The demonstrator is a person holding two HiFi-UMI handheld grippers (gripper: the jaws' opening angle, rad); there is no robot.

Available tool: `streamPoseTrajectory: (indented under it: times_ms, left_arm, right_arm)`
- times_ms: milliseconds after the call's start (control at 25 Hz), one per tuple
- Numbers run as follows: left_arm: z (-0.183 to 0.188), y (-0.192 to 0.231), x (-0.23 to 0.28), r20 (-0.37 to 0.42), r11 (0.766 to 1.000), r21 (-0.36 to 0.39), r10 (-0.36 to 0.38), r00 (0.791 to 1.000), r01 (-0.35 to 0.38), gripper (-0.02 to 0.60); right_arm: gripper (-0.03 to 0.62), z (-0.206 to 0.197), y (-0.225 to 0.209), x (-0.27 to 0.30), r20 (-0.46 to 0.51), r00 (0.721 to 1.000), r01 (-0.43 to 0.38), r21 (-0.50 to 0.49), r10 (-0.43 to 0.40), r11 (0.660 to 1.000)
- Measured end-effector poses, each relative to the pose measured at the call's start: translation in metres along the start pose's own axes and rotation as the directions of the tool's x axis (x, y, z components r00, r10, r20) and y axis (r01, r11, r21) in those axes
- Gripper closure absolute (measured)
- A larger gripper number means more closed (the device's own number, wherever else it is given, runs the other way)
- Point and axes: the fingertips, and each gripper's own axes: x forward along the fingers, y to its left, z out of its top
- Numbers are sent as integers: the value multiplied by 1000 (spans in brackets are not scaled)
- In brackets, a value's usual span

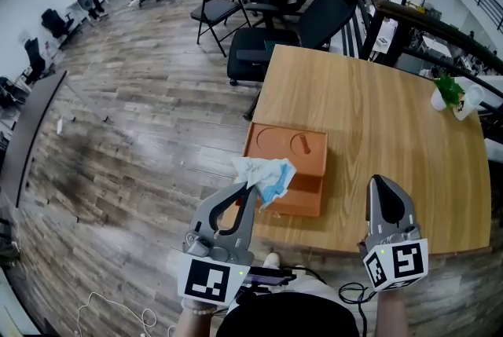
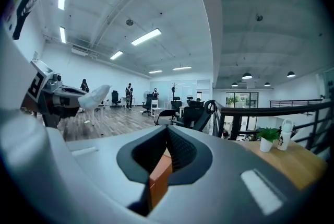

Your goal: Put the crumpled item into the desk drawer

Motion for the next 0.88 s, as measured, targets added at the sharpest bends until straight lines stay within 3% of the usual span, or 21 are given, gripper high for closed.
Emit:
streamPoseTrajectory:
  times_ms: [160,560,760,880]
  left_arm:
    - [-7,-1,6,-13,1000,-7,-25,1000,25,577]
    - [-65,-18,41,-153,991,4,-130,980,132,577]
    - [-106,-33,61,-246,973,20,-217,945,228,577]
    - [-133,-46,72,-312,952,9,-287,906,305,577]
  right_arm:
    - [594,0,0,-4,-3,1000,12,5,-12,1000]
    - [594,-16,-5,-15,-50,997,61,24,-60,998]
    - [594,-24,-9,-22,-69,994,89,32,-87,995]
    - [594,-30,-13,-26,-84,991,106,38,-103,994]
